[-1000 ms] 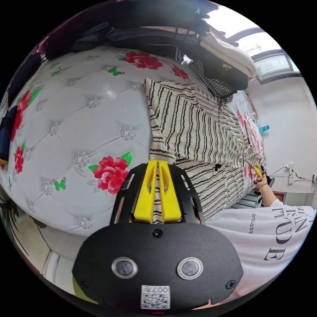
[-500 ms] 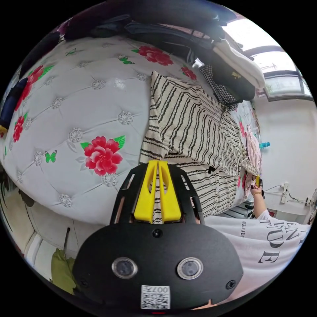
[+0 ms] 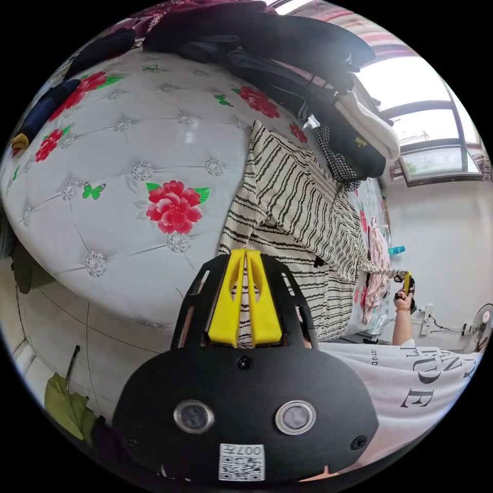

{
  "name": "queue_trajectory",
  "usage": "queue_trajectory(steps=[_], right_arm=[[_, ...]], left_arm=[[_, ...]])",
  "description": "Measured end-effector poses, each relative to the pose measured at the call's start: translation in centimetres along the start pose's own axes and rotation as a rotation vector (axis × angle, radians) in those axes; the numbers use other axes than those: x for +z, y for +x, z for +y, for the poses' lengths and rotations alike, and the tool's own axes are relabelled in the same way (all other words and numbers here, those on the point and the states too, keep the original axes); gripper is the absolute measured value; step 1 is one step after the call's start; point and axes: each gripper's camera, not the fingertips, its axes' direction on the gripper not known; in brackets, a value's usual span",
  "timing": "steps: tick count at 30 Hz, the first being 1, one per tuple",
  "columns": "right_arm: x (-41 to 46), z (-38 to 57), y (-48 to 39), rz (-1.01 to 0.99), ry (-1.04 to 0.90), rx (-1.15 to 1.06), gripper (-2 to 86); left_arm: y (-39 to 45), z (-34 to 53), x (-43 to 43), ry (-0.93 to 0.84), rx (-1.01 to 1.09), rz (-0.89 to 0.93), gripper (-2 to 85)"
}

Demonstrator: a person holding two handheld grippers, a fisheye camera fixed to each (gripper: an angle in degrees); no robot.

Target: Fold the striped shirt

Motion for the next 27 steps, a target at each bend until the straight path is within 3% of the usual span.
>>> queue_trajectory(steps=[3,8,12,14,17,20,23,27], right_arm=[[5.7,2.5,-12.8,-0.163,-0.209,-0.374,-0.2],[13.5,20.4,-30.8,-0.480,-0.560,-0.934,-0.2],[19.8,36.8,-33.3,-0.560,-0.845,-1.036,0.0],[24.8,47.8,-30.8,-0.465,-1.135,-1.050,0.3],[28.4,57.2,-27.6,-0.332,-1.418,-1.062,1.1],[28.0,60.1,-28.3,-0.455,-1.539,-1.118,2.4],[27.5,60.9,-29.8,-0.495,-1.559,-1.241,2.8],[28.3,61.2,-30.9,-0.527,-1.587,-1.248,2.6]], left_arm=[[-0.9,1.5,-1.1,0.048,-0.008,0.029,-1.0],[-1.9,3.9,-1.9,0.116,0.016,0.094,-0.7],[-2.6,4.9,-2.0,0.172,0.042,0.151,0.4],[-3.3,5.4,-1.2,0.165,0.050,0.146,1.9],[-4.2,5.9,-0.3,0.132,0.039,0.138,3.4],[-4.5,6.2,0.0,0.126,0.071,0.130,4.1],[-3.8,5.9,0.8,0.113,0.137,0.109,5.2],[-0.8,4.6,1.5,0.141,0.302,0.137,6.8]])
